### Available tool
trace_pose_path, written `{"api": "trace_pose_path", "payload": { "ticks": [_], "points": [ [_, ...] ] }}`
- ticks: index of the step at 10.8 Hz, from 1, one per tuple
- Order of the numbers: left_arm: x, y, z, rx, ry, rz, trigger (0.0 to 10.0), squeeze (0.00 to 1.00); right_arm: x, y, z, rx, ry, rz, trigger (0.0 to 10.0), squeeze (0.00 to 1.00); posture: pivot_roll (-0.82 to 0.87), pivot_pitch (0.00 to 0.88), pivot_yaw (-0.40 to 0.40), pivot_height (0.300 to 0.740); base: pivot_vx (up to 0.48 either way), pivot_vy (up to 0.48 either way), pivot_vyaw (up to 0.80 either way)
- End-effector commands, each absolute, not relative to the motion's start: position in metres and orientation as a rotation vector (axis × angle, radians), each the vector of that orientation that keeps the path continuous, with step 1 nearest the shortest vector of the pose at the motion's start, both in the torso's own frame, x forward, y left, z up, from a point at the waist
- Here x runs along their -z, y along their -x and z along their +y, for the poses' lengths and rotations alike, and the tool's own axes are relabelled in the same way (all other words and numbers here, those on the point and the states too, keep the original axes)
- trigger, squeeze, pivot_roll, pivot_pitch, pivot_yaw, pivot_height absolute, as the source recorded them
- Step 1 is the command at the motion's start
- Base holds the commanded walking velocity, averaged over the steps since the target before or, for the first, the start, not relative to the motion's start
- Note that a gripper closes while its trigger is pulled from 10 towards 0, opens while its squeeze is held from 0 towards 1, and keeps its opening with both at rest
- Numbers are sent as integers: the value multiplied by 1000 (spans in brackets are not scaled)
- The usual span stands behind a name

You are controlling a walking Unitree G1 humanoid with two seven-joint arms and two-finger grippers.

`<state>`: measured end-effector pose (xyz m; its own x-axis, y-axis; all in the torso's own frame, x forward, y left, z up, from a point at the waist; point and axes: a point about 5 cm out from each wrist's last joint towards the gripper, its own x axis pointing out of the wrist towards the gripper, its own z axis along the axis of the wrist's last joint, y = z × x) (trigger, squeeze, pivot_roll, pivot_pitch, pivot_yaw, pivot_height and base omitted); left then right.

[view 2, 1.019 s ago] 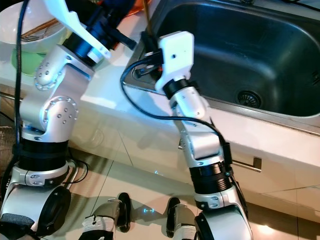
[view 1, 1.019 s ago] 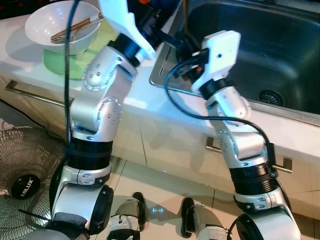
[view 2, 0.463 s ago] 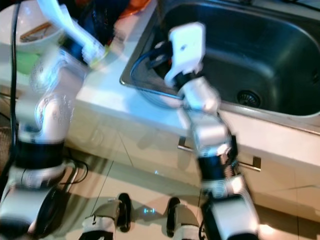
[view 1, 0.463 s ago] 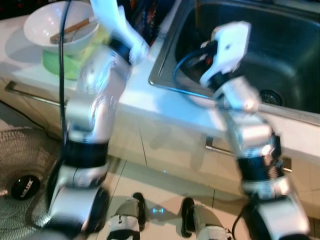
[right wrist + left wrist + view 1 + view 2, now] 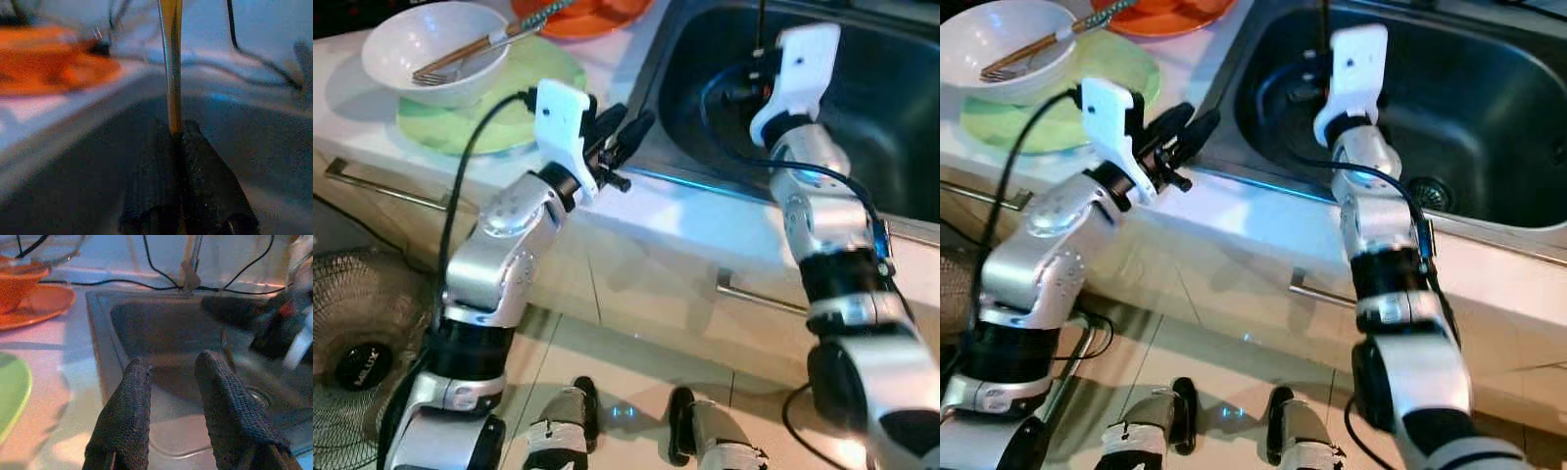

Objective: Kitchen organization

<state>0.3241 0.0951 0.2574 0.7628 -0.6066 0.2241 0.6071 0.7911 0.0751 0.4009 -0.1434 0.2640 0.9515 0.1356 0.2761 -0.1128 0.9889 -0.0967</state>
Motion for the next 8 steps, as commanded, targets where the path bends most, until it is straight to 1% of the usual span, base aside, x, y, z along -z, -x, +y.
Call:
{"api": "trace_pose_path", "payload": {
  "ticks": [1, 2, 5, 6, 8],
  "points": [
    [-251, -319, 91, 699, -23, -199, 10000, 0, -259, -405, -153, -86, 86, -247, 10000, 0, 126, 249, -1, 740, 0, 0, 0],
    [-248, -317, 90, 711, -39, -178, 10000, 0, -254, -408, -153, -100, 101, -216, 10000, 0, 127, 252, -4, 740, 0, 0, 0],
    [-242, -312, 90, 716, -56, -117, 10000, 0, -226, -418, -155, -92, 124, -19, 10000, 0, 138, 259, -13, 740, 0, 0, 0],
    [-241, -312, 90, 717, -59, -112, 10000, 0, -224, -418, -153, -101, 113, -12, 10000, 1000, 141, 261, -17, 740, 0, 0, 0],
    [-240, -311, 91, 711, -60, -104, 10000, 0, -222, -419, -152, -103, 113, -7, 10000, 1000, 141, 265, -18, 740, 0, 0, 0]
  ]
}}
